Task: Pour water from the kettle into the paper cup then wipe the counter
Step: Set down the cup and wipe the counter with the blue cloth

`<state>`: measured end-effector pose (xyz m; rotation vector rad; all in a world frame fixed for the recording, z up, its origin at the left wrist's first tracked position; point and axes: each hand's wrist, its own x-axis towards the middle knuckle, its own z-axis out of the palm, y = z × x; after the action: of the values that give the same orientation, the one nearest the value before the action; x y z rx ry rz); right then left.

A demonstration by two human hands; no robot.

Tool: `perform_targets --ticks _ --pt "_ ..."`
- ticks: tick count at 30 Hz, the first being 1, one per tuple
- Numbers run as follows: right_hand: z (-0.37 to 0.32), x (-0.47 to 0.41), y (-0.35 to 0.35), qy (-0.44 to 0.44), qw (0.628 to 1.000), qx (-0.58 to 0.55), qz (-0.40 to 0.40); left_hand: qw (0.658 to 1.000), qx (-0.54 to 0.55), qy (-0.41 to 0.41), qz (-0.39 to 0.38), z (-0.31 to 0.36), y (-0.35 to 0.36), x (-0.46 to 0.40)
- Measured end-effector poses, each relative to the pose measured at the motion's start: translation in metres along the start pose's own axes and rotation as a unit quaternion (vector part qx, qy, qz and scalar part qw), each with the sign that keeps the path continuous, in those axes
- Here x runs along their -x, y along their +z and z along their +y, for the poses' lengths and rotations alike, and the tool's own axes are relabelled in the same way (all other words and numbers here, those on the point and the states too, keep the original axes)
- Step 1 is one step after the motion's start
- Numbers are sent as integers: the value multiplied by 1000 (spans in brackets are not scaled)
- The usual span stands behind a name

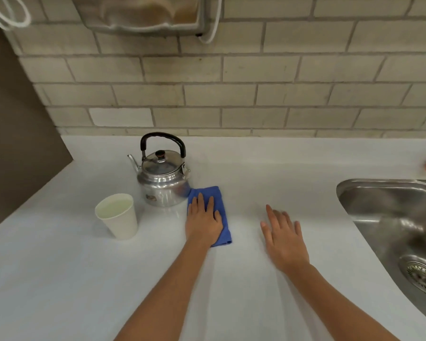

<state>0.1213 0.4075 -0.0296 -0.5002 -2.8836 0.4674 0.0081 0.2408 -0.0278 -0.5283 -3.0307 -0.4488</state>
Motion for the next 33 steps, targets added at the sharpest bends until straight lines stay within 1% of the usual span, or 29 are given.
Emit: perform_targets --ticks 3,6,8,12,14,15,17,20,22,24,26,29,31,33 --pt "-2 1 1 -12 999 29 3 1000 2 6 8 25 2 22" --pt "0 0 -1 -12 998 56 1 999 41 32 -7 33 7 67" --pt "-5 1 1 0 998 67 -6 998 59 36 -7 12 4 93" --pt "-35 7 9 23 996 78 -34 998 43 -26 36 -61 -15 122" --pt "-51 12 12 15 997 67 -45 998 26 -48 38 -84 -22 128" --pt "-58 15 13 5 997 63 -48 998 18 -51 33 -85 -23 128" --pt "-71 21 18 -24 997 55 -52 999 11 -47 21 -67 -21 124" --pt "-93 28 28 -59 995 28 -75 1000 25 -5 -2 -30 -13 120" --pt "-103 30 32 -70 994 19 -84 999 39 11 -21 -30 -16 130" --pt "-110 28 35 -72 994 8 -83 999 44 11 -12 -57 -23 153" --pt "-119 24 37 -75 994 -3 -73 998 53 -4 17 -99 -33 180" --pt "-144 17 42 -91 993 -17 -79 994 65 -64 56 -176 -56 206" --pt "-159 13 45 -83 993 -25 -81 989 56 -115 68 -229 -77 199" --pt "-167 10 48 -69 995 -24 -67 985 24 -156 75 -278 -95 171"
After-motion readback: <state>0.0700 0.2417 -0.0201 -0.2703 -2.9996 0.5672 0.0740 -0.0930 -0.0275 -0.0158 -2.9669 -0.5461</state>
